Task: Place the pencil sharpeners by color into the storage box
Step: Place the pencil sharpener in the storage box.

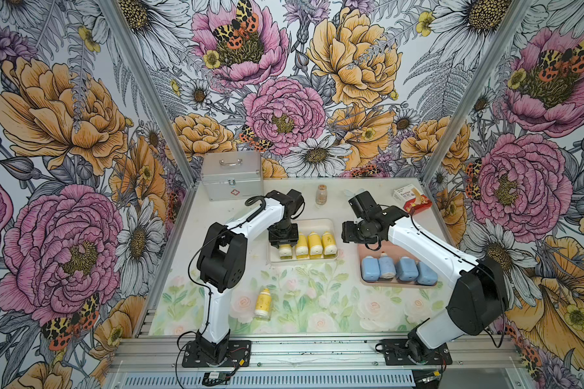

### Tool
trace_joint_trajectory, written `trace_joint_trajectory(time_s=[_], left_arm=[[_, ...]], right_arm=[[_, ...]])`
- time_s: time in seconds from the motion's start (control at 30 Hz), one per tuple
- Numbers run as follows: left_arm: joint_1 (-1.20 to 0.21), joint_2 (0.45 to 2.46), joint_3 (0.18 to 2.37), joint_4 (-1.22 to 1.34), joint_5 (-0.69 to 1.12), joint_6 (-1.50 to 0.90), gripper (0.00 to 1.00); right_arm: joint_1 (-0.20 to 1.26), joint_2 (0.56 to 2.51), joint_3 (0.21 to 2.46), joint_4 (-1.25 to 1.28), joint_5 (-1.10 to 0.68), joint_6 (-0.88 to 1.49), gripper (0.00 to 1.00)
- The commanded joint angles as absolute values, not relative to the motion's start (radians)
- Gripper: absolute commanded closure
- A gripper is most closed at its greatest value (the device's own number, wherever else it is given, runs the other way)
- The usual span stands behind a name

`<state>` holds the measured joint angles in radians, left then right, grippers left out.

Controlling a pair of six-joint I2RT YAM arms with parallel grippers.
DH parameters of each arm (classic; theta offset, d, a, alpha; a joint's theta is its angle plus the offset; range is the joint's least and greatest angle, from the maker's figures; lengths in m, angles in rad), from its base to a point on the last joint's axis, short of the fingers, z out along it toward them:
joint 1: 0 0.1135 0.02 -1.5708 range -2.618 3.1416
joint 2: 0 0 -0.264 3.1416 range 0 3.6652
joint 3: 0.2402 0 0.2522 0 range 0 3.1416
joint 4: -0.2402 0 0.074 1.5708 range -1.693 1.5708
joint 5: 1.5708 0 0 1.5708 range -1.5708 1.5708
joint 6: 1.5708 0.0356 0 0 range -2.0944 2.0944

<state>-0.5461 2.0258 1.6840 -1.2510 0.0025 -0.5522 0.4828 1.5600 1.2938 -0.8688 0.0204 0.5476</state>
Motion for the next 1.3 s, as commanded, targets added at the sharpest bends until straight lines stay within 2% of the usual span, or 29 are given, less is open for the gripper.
trace_joint_trajectory(time_s=[0.0,1.27], left_arm=[[-0.554,2.013,1.671,-1.213,0.022,-0.575,0.54],[-0.561,2.059,1.655,-1.166,0.037,-0.588,0.54]], right_arm=[[0.479,1.558,1.294,-0.835,0.013,0.533,0.35],[0.474,1.568,1.282,-0.827,0.013,0.522,0.34]])
